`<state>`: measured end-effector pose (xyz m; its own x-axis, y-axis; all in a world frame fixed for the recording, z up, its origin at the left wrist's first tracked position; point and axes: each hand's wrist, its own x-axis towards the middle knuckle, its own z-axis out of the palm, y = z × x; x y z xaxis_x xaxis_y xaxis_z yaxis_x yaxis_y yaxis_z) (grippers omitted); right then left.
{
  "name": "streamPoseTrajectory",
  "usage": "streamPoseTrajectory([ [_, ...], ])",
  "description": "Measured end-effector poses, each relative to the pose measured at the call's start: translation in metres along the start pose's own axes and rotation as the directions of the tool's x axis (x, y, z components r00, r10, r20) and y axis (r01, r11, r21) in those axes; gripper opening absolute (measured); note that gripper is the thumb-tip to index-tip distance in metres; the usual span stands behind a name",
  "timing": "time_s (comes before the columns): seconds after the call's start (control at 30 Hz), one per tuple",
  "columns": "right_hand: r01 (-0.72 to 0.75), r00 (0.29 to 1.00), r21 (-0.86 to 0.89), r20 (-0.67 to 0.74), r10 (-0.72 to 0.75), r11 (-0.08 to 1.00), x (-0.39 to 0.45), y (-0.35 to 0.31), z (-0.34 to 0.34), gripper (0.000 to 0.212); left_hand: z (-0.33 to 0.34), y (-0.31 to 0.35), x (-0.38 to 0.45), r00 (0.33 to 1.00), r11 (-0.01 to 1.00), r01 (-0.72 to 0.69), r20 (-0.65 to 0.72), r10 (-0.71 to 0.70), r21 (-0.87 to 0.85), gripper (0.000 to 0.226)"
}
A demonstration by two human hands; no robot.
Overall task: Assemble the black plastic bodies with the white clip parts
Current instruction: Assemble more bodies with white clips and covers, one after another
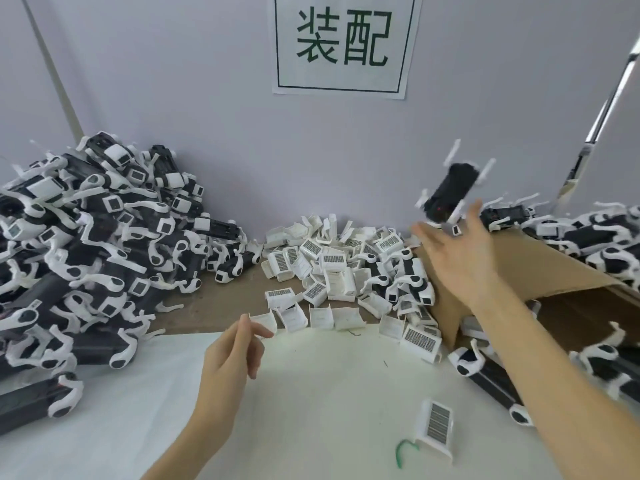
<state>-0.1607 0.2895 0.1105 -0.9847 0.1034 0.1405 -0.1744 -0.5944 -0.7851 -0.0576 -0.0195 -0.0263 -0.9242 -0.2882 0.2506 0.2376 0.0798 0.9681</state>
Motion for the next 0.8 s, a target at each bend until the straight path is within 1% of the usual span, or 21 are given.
streamPoseTrajectory([
  [0.03, -0.041, 0.999, 0.121, -0.028, 0.044, 0.992, 0.007, -0.011, -0.004, 0.071, 0.000, 0.000, 0.000, 1.000, 1.000, -0.007, 0.020, 0.007, 0.012, 0.049],
  [0.07, -0.080, 0.996, 0.093, -0.024, 0.082, 0.992, 0.010, -0.014, -0.008, 0.073, 0.001, 0.000, 0.000, 0.999, 1.000, -0.017, 0.044, 0.016, 0.024, 0.049],
  [0.13, -0.140, 0.989, -0.152, 0.029, 0.146, 0.978, 0.000, 0.004, -0.015, 0.058, 0.003, 0.001, -0.002, 0.995, 0.997, -0.042, 0.088, 0.037, 0.062, 0.048],
  [0.17, -0.148, 0.983, -0.233, 0.071, 0.168, 0.961, -0.009, 0.021, -0.019, 0.051, 0.004, 0.001, -0.004, 0.993, 0.996, -0.050, 0.110, 0.041, 0.078, 0.046],
  [0.2, -0.157, 0.976, -0.264, 0.105, 0.190, 0.952, -0.021, 0.040, -0.022, 0.046, 0.005, 0.001, -0.005, 0.990, 0.994, -0.054, 0.131, 0.042, 0.091, 0.044],
  [0.27, -0.196, 0.965, -0.250, 0.123, 0.232, 0.948, -0.045, 0.076, -0.026, 0.036, 0.006, 0.002, -0.008, 0.986, 0.989, -0.069, 0.161, 0.047, 0.133, 0.040],
  [0.3, -0.211, 0.961, -0.245, 0.127, 0.247, 0.946, -0.056, 0.092, -0.025, 0.034, 0.006, 0.003, -0.009, 0.985, 0.981, -0.086, 0.165, 0.057, 0.174, 0.039],
  [0.37, -0.226, 0.949, -0.277, 0.156, 0.275, 0.934, -0.072, 0.118, -0.022, 0.032, 0.008, 0.005, -0.008, 0.983, 0.937, -0.139, 0.157, 0.092, 0.320, 0.036],
  [0.43, -0.199, 0.943, -0.367, 0.181, 0.279, 0.909, -0.083, 0.136, -0.020, 0.032, 0.008, 0.003, -0.003, 0.981, 0.867, -0.188, 0.128, 0.145, 0.462, 0.025],
  [0.5, -0.166, 0.939, -0.433, 0.205, 0.276, 0.886, -0.088, 0.147, -0.017, 0.032, 0.008, -0.001, 0.009, 0.973, 0.802, -0.225, 0.093, 0.209, 0.553, 0.016],
  [0.53, -0.155, 0.935, -0.461, 0.216, 0.280, 0.874, -0.090, 0.149, -0.016, 0.032, 0.006, -0.005, 0.019, 0.969, 0.750, -0.238, 0.097, 0.228, 0.617, 0.012],
  [0.57, -0.144, 0.931, -0.483, 0.229, 0.284, 0.863, -0.091, 0.151, -0.014, 0.032, 0.003, -0.008, 0.033, 0.965, 0.671, -0.249, 0.120, 0.233, 0.698, 0.007],
  [0.6, -0.135, 0.927, -0.499, 0.242, 0.287, 0.856, -0.092, 0.151, -0.013, 0.033, -0.001, -0.012, 0.050, 0.963, 0.573, -0.256, 0.157, 0.217, 0.779, 0.010],
  [0.63, -0.128, 0.924, -0.513, 0.249, 0.290, 0.849, -0.092, 0.152, -0.013, 0.034, -0.005, -0.015, 0.071, 0.964, 0.476, -0.261, 0.198, 0.180, 0.840, 0.018],
  [0.7, -0.127, 0.919, -0.537, 0.252, 0.303, 0.834, -0.092, 0.151, -0.013, 0.034, -0.012, -0.015, 0.114, 0.972, 0.335, -0.235, 0.222, 0.076, 0.913, 0.035],
  [0.73, -0.128, 0.919, -0.543, 0.250, 0.305, 0.830, -0.092, 0.151, -0.013, 0.034, -0.014, -0.014, 0.136, 0.977, 0.280, -0.214, 0.212, 0.039, 0.936, 0.044],
  [0.77, -0.128, 0.919, -0.548, 0.247, 0.306, 0.826, -0.092, 0.150, -0.013, 0.034, -0.016, -0.014, 0.156, 0.981, 0.250, -0.188, 0.191, 0.012, 0.950, 0.051],
  [0.8, -0.130, 0.920, -0.553, 0.243, 0.309, 0.823, -0.092, 0.150, -0.012, 0.034, -0.017, -0.017, 0.174, 0.986, 0.249, -0.158, 0.167, -0.014, 0.955, 0.056],
])
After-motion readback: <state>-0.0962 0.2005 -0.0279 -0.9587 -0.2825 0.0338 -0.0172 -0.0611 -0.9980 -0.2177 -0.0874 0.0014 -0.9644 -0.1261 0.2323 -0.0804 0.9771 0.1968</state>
